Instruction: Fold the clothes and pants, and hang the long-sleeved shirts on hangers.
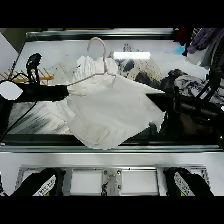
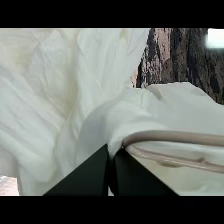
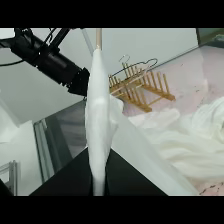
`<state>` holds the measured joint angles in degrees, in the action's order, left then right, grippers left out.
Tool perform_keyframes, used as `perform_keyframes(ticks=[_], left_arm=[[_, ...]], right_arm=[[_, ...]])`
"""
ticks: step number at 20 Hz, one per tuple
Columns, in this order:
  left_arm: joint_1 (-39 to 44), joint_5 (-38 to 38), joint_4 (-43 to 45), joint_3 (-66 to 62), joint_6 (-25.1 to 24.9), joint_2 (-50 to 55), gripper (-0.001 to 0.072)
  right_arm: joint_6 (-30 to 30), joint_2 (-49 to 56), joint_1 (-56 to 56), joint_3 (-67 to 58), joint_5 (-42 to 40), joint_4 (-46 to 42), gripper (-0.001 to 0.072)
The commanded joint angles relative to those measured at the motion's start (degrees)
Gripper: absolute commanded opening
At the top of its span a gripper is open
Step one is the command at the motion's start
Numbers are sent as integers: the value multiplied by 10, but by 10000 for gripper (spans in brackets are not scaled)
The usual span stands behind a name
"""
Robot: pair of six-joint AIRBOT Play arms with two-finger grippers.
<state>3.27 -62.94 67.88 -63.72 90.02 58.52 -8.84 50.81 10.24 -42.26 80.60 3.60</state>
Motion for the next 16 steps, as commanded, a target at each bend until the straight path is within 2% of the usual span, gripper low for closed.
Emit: perform_keyframes(ticks=[1, 6, 10, 13, 16], left_arm=[[0, 0, -1, -1, -3, -1, 15], [2, -3, -1, -3, -3, -1, 15], [37, -16, 0, -65, -3, -1, 14], [65, -38, 1, -141, -3, -1, 14], [96, -73, 14, -214, -2, -1, 14]], right_arm=[[0, 1, 29, 14, 43, -37, 9], [0, 1, 54, 48, 52, -46, 9], [21, 3, 53, 69, 52, -39, 9], [58, 19, 52, 97, 52, 41, 9], [78, 38, 32, 108, 47, 84, 10]])
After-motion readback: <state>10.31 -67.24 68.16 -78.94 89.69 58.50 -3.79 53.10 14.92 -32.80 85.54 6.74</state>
